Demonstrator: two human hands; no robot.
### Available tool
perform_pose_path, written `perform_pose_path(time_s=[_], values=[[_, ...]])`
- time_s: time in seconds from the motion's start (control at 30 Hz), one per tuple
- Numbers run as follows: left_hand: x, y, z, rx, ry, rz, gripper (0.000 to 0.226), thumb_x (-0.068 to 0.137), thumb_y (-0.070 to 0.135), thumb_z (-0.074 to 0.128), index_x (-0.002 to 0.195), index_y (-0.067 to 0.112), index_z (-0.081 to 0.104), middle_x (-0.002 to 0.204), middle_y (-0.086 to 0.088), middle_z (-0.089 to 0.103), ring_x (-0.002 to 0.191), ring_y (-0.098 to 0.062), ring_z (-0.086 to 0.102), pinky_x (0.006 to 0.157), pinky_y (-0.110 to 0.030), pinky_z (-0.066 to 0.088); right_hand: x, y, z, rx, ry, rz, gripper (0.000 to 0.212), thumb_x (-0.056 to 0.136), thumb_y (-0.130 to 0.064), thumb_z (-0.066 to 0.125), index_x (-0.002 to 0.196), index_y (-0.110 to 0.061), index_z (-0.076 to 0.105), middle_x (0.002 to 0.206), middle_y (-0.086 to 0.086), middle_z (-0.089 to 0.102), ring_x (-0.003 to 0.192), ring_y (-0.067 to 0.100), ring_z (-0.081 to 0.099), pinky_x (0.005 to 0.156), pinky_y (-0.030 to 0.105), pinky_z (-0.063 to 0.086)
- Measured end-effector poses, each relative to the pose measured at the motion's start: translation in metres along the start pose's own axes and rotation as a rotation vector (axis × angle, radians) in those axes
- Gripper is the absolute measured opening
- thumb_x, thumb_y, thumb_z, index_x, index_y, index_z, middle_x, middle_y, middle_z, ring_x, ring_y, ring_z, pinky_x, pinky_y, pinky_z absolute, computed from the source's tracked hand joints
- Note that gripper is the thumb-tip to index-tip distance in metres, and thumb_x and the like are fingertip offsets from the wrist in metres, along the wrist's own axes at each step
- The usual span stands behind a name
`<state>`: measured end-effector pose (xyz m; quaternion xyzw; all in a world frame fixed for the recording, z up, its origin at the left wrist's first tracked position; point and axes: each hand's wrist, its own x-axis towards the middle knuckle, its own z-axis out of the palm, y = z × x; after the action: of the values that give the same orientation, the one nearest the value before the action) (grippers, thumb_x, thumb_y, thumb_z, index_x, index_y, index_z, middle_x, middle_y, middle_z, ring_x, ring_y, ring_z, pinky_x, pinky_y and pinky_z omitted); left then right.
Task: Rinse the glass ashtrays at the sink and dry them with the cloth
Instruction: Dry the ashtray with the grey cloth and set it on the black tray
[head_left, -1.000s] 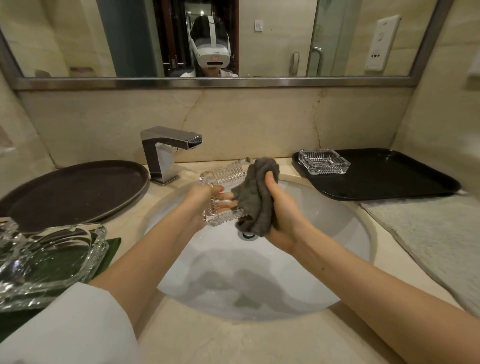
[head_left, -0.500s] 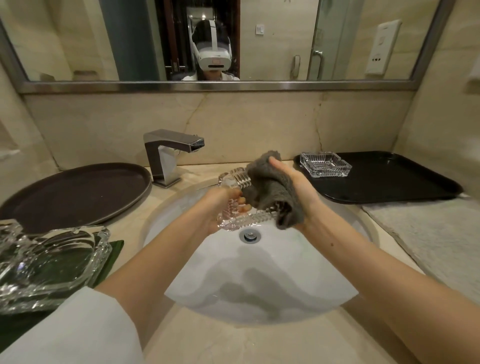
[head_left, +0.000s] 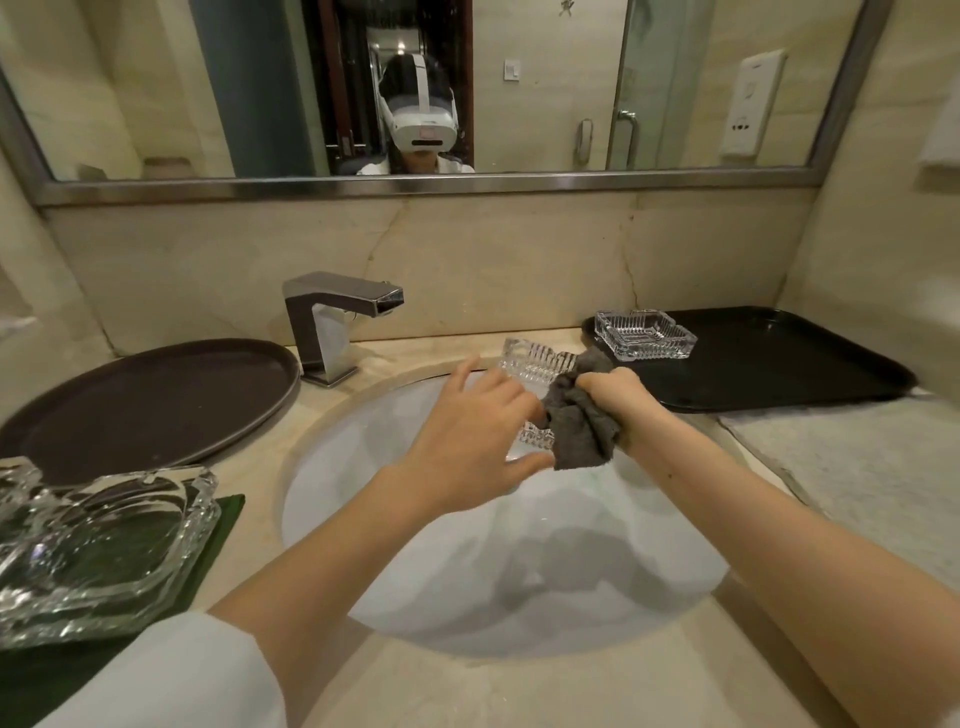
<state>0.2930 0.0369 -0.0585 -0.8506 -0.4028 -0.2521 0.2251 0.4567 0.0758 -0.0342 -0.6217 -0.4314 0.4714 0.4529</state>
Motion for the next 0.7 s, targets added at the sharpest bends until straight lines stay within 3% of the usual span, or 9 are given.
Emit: perform_pose_path(time_s=[0.1,0.2,0.27,0.33,0.4,0.47,0.57,0.63,0.7], values=[[0.006,0.003,0.002,0.132,-0.066,0.155,0.037,0.055,0.036,0.082,0.076,0.017,0.059,0.07,0.002,0.061,0.072,-0.023,0.063,0.093,-0.038,0.038,-0.004,-0.006,0.0,-0.1,-0.135,0.003,0.018,0.091,0.0,0.045,0.076,-0.006,0.051,0.077,0.008,0.055,0.063,0.013,0.052,0.045,0.018,0.045],[0.008,0.005,-0.001,0.012,-0.028,0.134,0.037,0.052,0.022,0.085,0.072,0.015,0.055,0.063,0.0,0.059,0.058,-0.026,0.059,0.065,-0.029,0.035,-0.007,-0.016,-0.001,-0.038,-0.272,0.013,0.018,0.094,-0.012,0.05,0.078,-0.006,0.051,0.075,0.008,0.056,0.061,0.014,0.055,0.049,0.019,0.049],[0.007,0.005,-0.007,-0.223,-0.005,-0.004,0.027,0.064,0.012,0.078,0.077,0.012,0.054,0.069,-0.003,0.061,0.062,-0.028,0.058,0.055,-0.026,0.032,-0.006,-0.023,-0.003,0.103,-0.258,0.013,0.02,0.095,-0.02,0.05,0.079,-0.009,0.052,0.076,0.007,0.056,0.059,0.015,0.057,0.044,0.021,0.051],[0.009,0.006,-0.012,-0.473,0.015,-0.236,0.017,0.078,0.012,0.07,0.085,0.015,0.054,0.076,0.001,0.06,0.068,-0.02,0.054,0.057,-0.023,0.035,-0.005,-0.028,-0.007,0.23,-0.142,-0.038,0.015,0.096,-0.015,0.047,0.084,-0.01,0.054,0.084,0.012,0.058,0.064,0.018,0.055,0.043,0.023,0.051],[0.012,0.006,-0.012,-0.74,0.043,-0.461,0.018,0.081,0.014,0.069,0.083,0.022,0.053,0.073,0.008,0.057,0.064,-0.008,0.051,0.059,-0.015,0.037,-0.005,-0.033,-0.01,0.396,-0.085,-0.11,0.018,0.097,-0.008,0.044,0.107,-0.001,0.056,0.102,0.021,0.06,0.075,0.026,0.06,0.065,0.037,0.056],[0.013,0.002,-0.013,-0.995,0.073,-0.663,0.016,0.081,0.011,0.068,0.083,0.022,0.058,0.077,0.004,0.062,0.068,-0.009,0.056,0.07,-0.024,0.048,-0.008,-0.04,-0.018,0.483,0.015,-0.192,0.028,0.098,-0.01,0.042,0.122,0.0,0.049,0.118,0.021,0.059,0.098,0.033,0.061,0.087,0.047,0.051],[0.014,-0.006,-0.015,-1.438,0.087,-0.916,0.014,0.087,0.005,0.062,0.098,0.013,0.059,0.098,-0.007,0.065,0.095,-0.025,0.065,0.084,-0.043,0.053,-0.004,-0.049,-0.027,0.364,0.249,-0.401,0.026,0.099,-0.018,0.042,0.12,-0.008,0.052,0.111,0.01,0.059,0.112,0.029,0.056,0.097,0.043,0.047],[0.015,-0.009,-0.015,-1.673,0.092,-1.001,0.016,0.09,0.004,0.056,0.105,0.01,0.055,0.105,-0.01,0.065,0.101,-0.03,0.065,0.08,-0.043,0.055,-0.009,-0.051,-0.021,0.216,0.338,-0.574,0.026,0.094,-0.028,0.045,0.112,-0.014,0.058,0.102,0.004,0.06,0.106,0.025,0.058,0.098,0.046,0.046],[0.016,-0.011,-0.015,-1.805,0.097,-1.014,0.01,0.093,0.005,0.05,0.101,0.01,0.053,0.104,-0.014,0.065,0.094,-0.03,0.067,0.073,-0.039,0.056,-0.02,-0.044,-0.006,0.109,0.301,-0.738,0.028,0.087,-0.035,0.047,0.106,-0.019,0.06,0.097,0.0,0.063,0.096,0.017,0.06,0.094,0.047,0.047]])
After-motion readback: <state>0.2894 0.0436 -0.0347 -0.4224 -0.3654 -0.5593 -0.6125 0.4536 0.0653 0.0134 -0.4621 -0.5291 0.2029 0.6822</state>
